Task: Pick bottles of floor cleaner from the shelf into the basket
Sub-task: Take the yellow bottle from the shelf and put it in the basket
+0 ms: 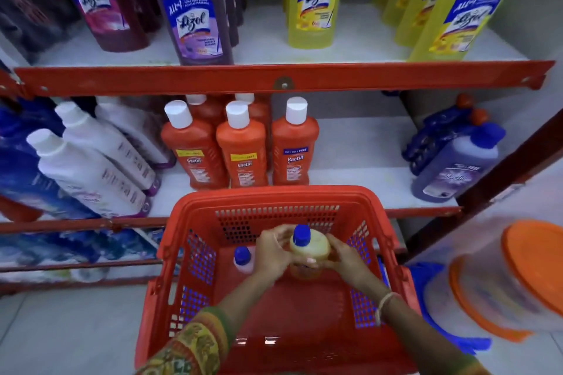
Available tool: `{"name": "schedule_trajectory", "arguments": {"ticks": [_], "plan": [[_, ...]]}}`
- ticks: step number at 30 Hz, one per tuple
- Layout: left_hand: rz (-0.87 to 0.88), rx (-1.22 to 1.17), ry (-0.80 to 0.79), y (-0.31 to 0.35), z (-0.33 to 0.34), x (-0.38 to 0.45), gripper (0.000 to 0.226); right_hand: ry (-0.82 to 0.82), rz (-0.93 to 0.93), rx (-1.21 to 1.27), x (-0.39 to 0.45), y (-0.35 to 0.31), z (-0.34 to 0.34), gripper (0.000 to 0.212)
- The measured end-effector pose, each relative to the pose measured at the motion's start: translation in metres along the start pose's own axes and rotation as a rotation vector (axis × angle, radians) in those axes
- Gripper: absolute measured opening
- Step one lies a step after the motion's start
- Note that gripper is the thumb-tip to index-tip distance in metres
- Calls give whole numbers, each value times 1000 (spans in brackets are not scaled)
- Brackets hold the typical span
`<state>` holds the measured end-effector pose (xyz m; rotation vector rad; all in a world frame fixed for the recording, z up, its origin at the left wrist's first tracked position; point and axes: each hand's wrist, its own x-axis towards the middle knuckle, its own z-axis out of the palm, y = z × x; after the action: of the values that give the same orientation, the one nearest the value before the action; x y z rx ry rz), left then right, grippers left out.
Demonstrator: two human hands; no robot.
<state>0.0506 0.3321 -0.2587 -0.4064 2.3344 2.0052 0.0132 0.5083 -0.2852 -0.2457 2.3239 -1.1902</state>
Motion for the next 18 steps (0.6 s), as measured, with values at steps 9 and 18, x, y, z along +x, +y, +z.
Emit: {"name": "schedule_trajectory", "arguments": {"ticks": [9,18], "plan": [[-116,53,64,-48,13,-16,60,-49,124,-197,-4,18,29,69],[-134,175,19,-54,16,-27,64,-61,152,-315,-7,20,34,62]]}}
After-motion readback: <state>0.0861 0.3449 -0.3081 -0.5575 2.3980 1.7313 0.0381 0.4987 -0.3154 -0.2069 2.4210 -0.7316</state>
